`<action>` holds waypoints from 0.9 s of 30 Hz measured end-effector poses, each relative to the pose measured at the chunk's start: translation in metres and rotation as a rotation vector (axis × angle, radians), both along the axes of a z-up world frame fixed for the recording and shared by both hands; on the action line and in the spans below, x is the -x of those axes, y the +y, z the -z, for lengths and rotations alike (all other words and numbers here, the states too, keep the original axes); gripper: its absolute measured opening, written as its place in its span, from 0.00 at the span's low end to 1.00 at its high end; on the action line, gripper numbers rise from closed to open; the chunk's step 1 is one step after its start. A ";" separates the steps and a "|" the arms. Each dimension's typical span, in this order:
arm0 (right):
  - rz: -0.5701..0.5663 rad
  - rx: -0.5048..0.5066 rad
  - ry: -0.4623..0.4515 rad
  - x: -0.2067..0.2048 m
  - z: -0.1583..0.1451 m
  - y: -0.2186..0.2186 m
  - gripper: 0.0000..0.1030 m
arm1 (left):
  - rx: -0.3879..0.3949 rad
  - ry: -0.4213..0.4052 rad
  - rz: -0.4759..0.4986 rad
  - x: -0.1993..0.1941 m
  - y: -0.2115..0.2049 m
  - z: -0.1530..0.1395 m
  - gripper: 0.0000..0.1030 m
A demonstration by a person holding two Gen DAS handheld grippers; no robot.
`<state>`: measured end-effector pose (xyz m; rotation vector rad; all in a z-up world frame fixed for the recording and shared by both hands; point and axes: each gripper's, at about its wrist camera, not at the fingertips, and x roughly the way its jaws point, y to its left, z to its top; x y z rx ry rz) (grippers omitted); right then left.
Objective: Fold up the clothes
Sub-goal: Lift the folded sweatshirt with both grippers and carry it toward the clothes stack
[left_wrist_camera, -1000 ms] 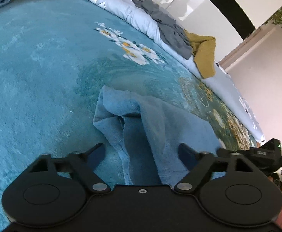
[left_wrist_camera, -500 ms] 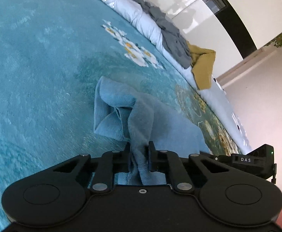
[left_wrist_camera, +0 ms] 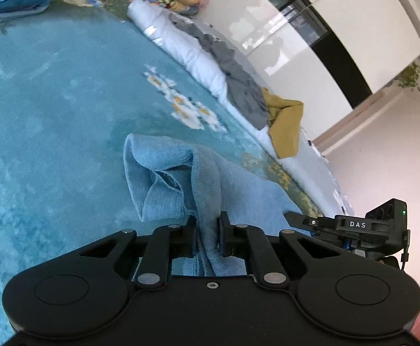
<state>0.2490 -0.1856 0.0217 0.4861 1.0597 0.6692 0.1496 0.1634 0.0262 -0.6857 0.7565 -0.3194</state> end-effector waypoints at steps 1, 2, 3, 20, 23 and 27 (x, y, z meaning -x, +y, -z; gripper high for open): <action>-0.001 0.009 0.012 -0.001 0.004 0.002 0.09 | -0.003 0.011 -0.002 0.000 0.000 0.004 0.09; 0.000 0.012 0.022 -0.001 0.009 0.003 0.09 | -0.007 0.022 -0.004 0.001 0.001 0.007 0.09; 0.002 0.016 0.033 -0.001 0.013 0.005 0.09 | -0.010 0.034 -0.005 0.001 0.001 0.011 0.09; 0.042 -0.047 0.174 -0.004 0.056 -0.002 0.22 | 0.023 0.105 -0.036 -0.001 0.009 0.042 0.27; 0.036 -0.051 0.173 -0.003 0.056 0.002 0.12 | 0.046 0.094 -0.037 0.000 0.004 0.042 0.15; 0.022 -0.045 0.141 -0.004 0.041 0.006 0.09 | 0.051 0.065 -0.048 0.004 0.001 0.036 0.10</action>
